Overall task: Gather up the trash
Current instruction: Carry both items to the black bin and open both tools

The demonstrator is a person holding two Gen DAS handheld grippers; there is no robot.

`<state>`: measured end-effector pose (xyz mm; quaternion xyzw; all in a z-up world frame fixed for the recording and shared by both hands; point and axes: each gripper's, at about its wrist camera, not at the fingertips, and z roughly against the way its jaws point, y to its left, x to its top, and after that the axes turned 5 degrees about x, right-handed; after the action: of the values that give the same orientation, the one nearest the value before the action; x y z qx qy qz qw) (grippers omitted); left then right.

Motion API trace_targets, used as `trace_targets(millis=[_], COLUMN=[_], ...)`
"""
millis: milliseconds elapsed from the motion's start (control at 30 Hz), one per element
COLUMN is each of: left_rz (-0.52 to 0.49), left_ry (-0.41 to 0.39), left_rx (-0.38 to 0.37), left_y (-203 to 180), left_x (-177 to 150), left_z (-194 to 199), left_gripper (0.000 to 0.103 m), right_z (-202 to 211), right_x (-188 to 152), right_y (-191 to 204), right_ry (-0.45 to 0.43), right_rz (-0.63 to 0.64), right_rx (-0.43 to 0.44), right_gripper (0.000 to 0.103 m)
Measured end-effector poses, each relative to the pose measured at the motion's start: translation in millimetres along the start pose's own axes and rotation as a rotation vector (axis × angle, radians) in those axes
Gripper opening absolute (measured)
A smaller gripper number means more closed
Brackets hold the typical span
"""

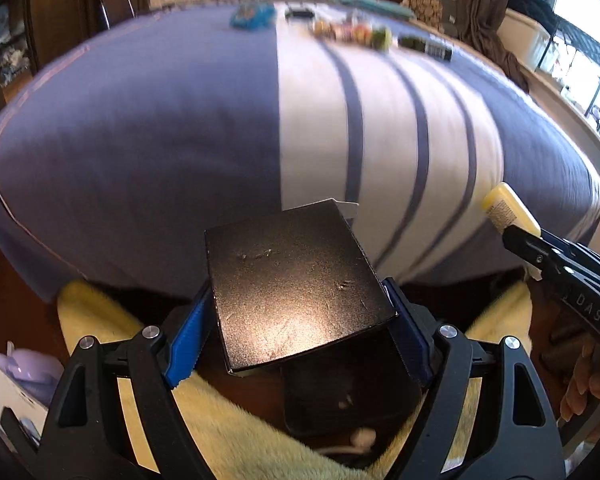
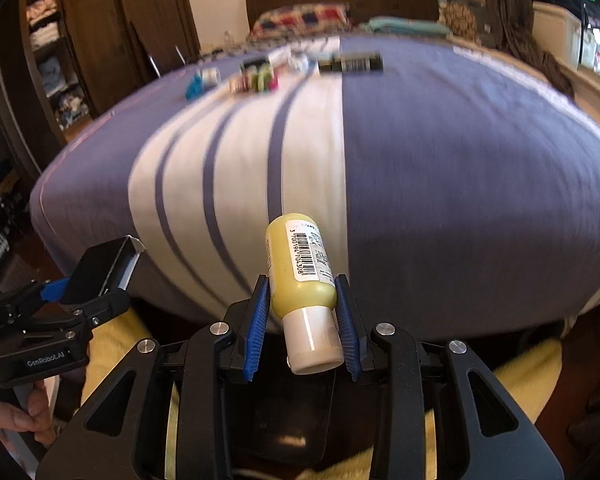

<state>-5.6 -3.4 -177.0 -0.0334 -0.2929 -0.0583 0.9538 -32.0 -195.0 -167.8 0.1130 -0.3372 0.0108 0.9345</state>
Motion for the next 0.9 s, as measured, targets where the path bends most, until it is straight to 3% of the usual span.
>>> trace_targets(millis=[333,467,600,900], left_rz=[-0.029,-0.068,-0.111,-0.116], left_ry=[0.183,0.298,0.364,0.437], left_rx=[-0.061,-0.099,-0.083,-0.090], left_y=[-5.2,-14.0,-20.8,-21.4], left_x=[-33.9,-44.5,-52.4,-64.5], left_z=[-52.2,-82.9,-105.5,-126.6], left_gripper=[0.077,0.077,0.077,0.078], right_z=[-48.9,-73.3,-95.4,-116.6], right_x=[-44.2,-55.1,-66.0,-67.8], right_y=[-12.5,-14.6,-17.8,-3.7], right_ry=[0.196,0.295,0.376,0.420], right_rz=[-0.043,-0.066,-0.099,-0.091], right_rx=[0.006,0.034,0.056,0.062], right_gripper=[0.034,0.034,0.034,0.035])
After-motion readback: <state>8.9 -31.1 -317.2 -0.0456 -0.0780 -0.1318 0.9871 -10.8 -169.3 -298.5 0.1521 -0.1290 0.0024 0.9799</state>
